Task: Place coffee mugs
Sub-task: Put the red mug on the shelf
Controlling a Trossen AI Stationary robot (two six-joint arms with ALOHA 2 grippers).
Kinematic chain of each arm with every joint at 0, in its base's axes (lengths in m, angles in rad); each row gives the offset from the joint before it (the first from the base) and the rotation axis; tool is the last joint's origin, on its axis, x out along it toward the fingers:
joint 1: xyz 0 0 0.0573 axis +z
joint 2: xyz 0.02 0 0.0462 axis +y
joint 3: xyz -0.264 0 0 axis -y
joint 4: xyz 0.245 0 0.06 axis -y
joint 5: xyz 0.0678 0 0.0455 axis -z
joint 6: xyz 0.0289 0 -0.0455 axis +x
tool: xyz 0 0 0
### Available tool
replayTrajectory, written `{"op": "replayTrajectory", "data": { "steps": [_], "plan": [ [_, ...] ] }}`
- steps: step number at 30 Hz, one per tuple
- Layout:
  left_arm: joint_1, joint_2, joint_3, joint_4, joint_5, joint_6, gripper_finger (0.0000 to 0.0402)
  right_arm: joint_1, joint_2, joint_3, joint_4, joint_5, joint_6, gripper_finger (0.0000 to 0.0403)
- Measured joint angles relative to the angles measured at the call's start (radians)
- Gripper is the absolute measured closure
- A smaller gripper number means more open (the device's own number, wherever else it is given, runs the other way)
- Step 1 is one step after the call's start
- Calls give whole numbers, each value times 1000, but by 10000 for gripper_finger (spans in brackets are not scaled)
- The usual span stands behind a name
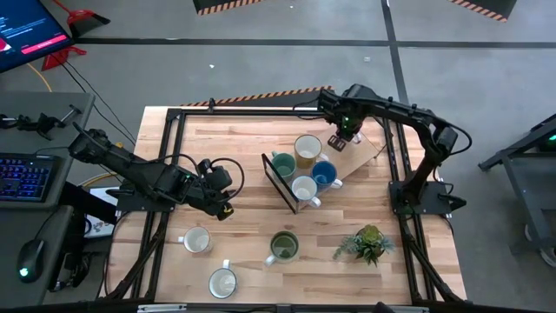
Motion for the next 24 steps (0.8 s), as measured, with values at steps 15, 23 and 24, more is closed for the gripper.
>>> {"op": "replayTrajectory", "data": {
  "steps": [15, 23, 24],
  "plan": [
    [0, 0, 0, 0, 0, -1, 266, -22, 0, 0, 51, 8, -39, 359],
    [0, 0, 0, 0, 0, -18, 266, -22, 0, 0, 60, 17, -41, 359],
    [0, 0, 0, 0, 0, -18, 266, -22, 0, 0, 60, 18, -41, 359]
  ]
}}
